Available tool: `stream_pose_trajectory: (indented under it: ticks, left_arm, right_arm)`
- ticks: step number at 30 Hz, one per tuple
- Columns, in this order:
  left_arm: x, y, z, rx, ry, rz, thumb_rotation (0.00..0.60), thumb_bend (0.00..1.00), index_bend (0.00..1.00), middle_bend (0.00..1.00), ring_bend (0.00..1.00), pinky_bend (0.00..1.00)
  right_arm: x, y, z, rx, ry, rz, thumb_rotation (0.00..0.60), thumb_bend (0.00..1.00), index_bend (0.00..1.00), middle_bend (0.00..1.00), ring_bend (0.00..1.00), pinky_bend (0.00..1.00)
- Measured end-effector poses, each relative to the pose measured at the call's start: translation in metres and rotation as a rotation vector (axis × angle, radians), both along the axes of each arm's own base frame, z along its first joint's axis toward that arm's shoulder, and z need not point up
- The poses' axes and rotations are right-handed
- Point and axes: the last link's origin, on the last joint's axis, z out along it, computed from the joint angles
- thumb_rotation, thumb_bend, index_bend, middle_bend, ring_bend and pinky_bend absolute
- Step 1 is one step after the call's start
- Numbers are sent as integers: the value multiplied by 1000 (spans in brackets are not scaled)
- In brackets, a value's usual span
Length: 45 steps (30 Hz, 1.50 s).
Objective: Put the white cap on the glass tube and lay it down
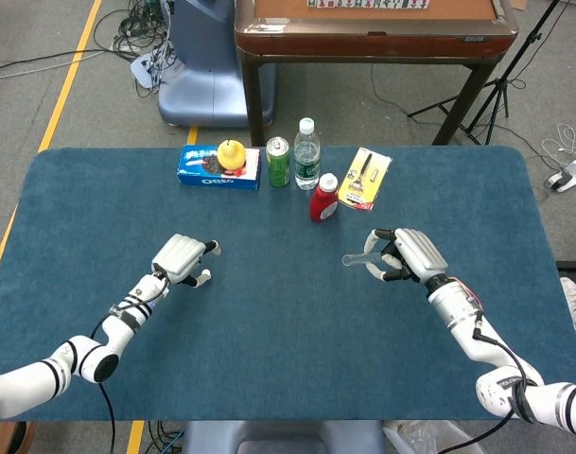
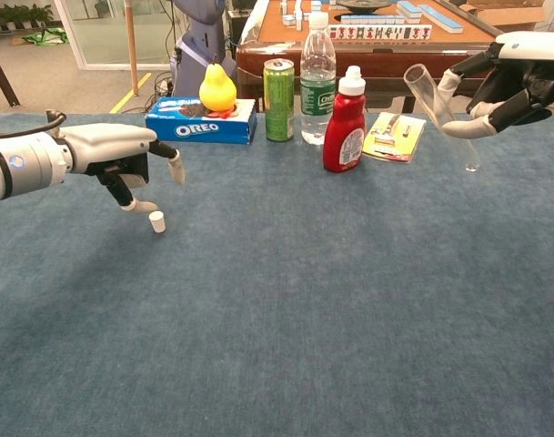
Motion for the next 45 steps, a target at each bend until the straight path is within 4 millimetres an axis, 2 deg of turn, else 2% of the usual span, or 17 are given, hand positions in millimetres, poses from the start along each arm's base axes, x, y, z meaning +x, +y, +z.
stream_pose_trajectory:
  ticks: [8, 23, 45]
  left_arm:
    - [-6, -1, -12, 11, 14, 9, 600, 223, 394, 996, 1000, 1000]
    - [-11, -1, -21, 19, 14, 20, 600, 217, 489, 1000, 1000, 1000]
    - [-17, 2, -25, 3, 32, 46, 600, 218, 505, 1000, 1000, 1000]
  right_arm:
    - [-4, 1, 0, 5, 5, -7, 600, 470, 845, 1000, 1000, 1000]
    - [-7, 2, -3, 17, 8, -17, 600, 470, 846, 1000, 1000, 1000]
    - [-9, 2, -6, 25, 10, -24, 600, 470, 847, 1000, 1000, 1000]
